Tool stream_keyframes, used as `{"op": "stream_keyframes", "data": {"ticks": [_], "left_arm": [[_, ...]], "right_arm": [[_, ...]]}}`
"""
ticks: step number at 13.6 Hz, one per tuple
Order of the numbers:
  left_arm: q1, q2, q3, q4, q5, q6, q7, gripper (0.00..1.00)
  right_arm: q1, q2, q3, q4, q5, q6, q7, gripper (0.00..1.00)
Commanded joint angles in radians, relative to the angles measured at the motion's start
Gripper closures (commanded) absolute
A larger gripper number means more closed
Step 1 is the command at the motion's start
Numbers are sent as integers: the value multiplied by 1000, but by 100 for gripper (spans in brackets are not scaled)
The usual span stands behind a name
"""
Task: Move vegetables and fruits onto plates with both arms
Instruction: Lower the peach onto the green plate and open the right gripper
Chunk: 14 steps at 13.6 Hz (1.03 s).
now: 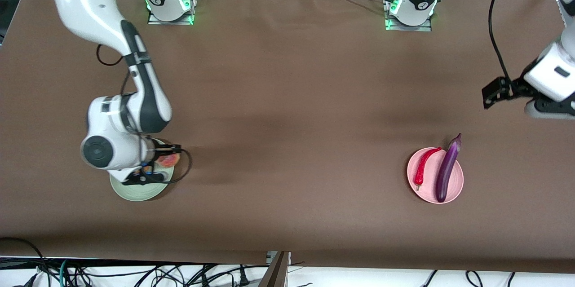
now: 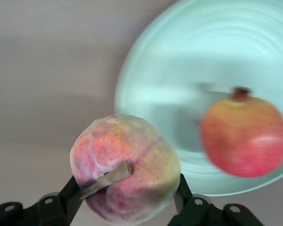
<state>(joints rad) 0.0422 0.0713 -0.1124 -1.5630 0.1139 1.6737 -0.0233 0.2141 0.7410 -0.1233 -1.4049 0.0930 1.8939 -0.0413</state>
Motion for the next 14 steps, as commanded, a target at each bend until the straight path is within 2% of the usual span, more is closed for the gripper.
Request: {"op": "stream_keyframes", "data": {"ticks": [1,3,4,5,6,9,14], "left_arm": [[-59,-119,56,-169,-22,18,19,0],[-58,-105,54,-160,-43,17,19,0],[-53,-88,54,-154,-46,17,20,0],[-51,-88,46,-155,-46,17,20,0],[-51,-90,45,-154,-46,12,20,0],[-51,-87,45,-154,-46,14,20,0],[-51,-87,45,-149,-46,9,20,0]], "right_arm": [[-54,-8,19,-35,-3,-1,-71,71],[-62,7,19,-35,1,8,-72,70],[-62,18,21,-35,2,16,-65,62],[-62,24,21,-34,5,33,-60,23],[-62,26,21,-31,5,43,-58,0],[-59,5,22,24,5,21,-69,0],[-61,-139,18,96,-10,-130,-80,0]]}}
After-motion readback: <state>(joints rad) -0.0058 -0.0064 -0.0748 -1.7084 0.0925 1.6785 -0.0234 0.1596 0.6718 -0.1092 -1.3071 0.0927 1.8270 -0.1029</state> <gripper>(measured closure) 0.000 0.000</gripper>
